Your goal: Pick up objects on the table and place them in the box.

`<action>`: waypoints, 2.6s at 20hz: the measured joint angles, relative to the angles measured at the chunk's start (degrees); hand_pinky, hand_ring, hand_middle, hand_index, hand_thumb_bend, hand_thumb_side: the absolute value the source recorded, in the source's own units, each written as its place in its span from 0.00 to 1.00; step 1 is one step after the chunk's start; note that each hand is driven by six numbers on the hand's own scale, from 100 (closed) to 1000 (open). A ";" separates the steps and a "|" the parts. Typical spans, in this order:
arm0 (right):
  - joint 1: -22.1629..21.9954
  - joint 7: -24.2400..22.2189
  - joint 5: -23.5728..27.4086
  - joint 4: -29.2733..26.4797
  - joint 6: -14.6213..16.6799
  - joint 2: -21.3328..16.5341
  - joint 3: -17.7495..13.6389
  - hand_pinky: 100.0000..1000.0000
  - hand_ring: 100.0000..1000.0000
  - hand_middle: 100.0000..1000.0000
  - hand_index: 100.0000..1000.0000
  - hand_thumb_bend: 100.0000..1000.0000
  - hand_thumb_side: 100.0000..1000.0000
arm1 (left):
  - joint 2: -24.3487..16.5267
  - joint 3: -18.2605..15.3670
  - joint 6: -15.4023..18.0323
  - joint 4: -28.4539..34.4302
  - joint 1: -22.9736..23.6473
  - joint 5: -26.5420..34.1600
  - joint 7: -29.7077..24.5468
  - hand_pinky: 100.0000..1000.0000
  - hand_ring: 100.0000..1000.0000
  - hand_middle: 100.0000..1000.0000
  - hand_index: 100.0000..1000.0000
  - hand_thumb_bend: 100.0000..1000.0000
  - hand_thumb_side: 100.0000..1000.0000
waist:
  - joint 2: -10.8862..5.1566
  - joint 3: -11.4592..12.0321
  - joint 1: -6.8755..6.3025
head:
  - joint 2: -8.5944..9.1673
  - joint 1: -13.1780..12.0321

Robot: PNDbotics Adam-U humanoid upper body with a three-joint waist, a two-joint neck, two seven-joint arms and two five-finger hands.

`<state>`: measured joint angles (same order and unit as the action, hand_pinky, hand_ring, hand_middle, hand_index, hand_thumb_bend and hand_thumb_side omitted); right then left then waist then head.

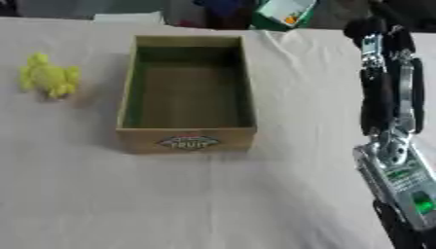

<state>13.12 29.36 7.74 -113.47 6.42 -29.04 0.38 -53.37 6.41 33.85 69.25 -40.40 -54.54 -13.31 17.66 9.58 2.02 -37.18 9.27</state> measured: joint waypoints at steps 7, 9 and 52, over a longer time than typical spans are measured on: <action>0.49 -0.35 0.27 0.00 -0.04 0.00 0.26 0.89 0.74 0.62 0.88 0.00 0.70 | 3.34 1.45 0.72 -3.83 -4.85 -2.51 0.72 0.57 0.77 0.83 1.00 0.32 0.72 | 0.05 -0.97 -0.33 | 0.28 -0.90; 0.50 -0.49 0.38 0.00 -0.03 0.00 0.35 0.89 0.74 0.62 0.88 0.00 0.70 | 4.30 1.70 0.75 -4.82 -6.40 -3.52 1.20 0.57 0.77 0.82 1.00 0.32 0.73 | 0.14 -1.26 -0.50 | 0.54 -1.25; 4.10 -1.78 0.95 0.00 0.18 -0.49 1.81 0.90 0.74 0.61 0.88 0.00 0.69 | 13.25 -2.21 -2.51 -17.22 -17.18 -16.53 -0.85 0.58 0.78 0.82 1.00 0.40 0.59 | 5.03 -9.34 -3.48 | 4.04 -8.16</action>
<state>17.23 27.58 8.69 -113.47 6.60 -29.53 2.18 -40.12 4.20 31.33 52.02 -57.58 -71.07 -14.16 22.69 0.24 -1.46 -33.14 1.11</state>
